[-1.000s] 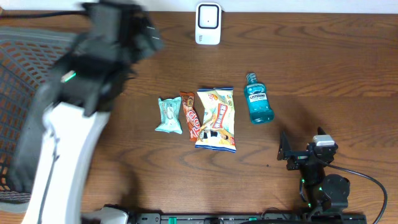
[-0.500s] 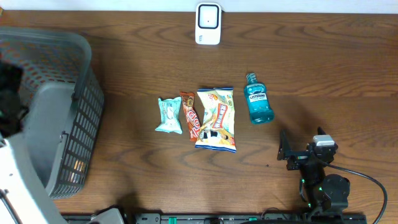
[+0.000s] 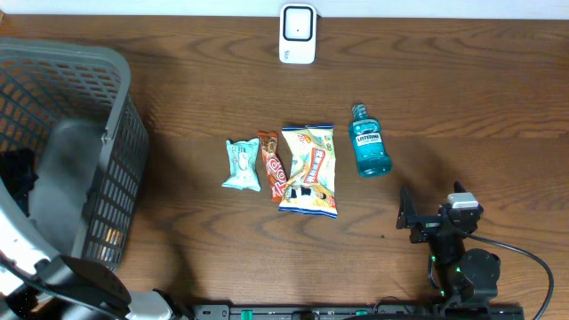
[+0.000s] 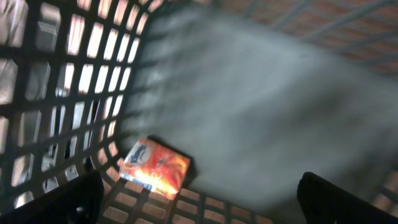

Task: Scan the item barcode
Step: 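Lower the left gripper into the basket and grasp the orange Kleenex pack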

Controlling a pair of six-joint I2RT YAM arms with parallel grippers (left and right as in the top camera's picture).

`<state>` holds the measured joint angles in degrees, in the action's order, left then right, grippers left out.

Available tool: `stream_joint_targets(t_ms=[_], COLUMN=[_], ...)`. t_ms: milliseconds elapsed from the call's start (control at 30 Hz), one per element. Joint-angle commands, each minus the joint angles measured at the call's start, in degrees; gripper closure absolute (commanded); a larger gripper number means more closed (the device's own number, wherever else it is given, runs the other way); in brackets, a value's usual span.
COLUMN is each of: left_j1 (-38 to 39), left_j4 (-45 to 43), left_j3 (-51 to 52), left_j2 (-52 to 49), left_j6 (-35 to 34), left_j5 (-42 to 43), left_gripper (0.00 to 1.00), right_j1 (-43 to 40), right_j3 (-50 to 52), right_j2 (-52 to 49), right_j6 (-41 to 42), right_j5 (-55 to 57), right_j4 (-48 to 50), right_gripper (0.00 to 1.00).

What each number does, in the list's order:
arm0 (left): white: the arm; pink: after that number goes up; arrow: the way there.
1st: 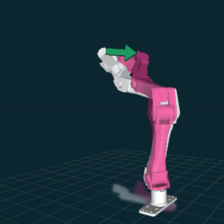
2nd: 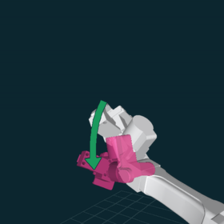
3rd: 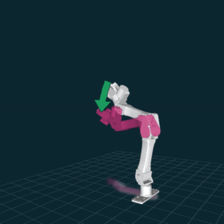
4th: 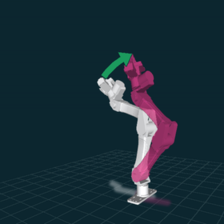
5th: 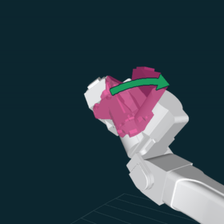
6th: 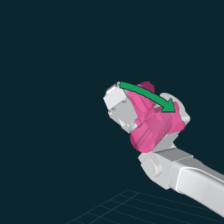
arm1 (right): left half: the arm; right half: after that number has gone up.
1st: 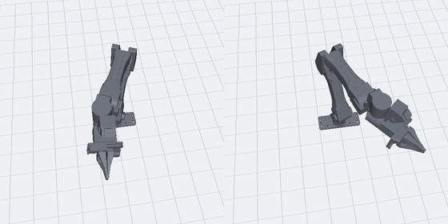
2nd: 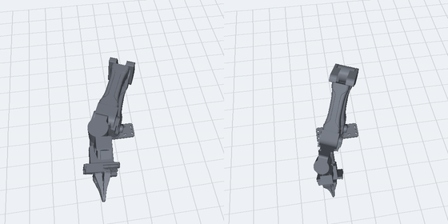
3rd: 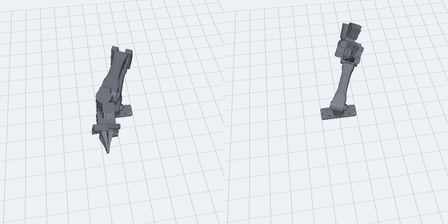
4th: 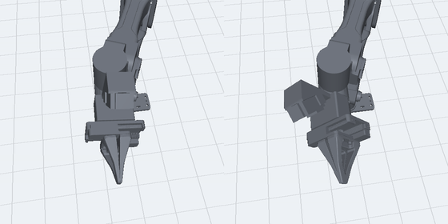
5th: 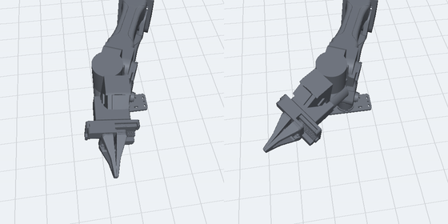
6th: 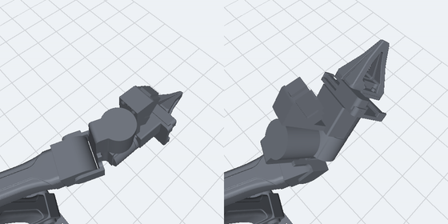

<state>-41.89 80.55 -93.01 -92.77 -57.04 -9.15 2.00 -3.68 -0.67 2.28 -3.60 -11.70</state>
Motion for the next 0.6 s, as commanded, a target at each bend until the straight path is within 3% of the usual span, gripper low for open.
stream_joint_targets(t_ms=[0, 133, 567], left_j1=[-0.85, -1.07, -1.05], left_j4=[-0.07, -1.68, -10.25], left_j3=[3.08, 6.84, 19.19], left_j2=[-0.92, -1.18, -1.20], left_j6=[-4.72, -8.09, -8.24], left_j5=[1.20, 1.20, 1.22], left_gripper=[0.02, 0.02, 0.02], right_j1=[0.61, 0.61, 0.61], right_j3=[0.11, 0.11, 0.11], right_j2=[0.33, 0.33, 0.33], right_j6=[-0.74, -0.74, -0.74], right_j5=[0.24, 0.24, 0.24], right_j4=[-0.09, -0.09, -0.09], right_gripper=[0.01, 0.01, 0.01])
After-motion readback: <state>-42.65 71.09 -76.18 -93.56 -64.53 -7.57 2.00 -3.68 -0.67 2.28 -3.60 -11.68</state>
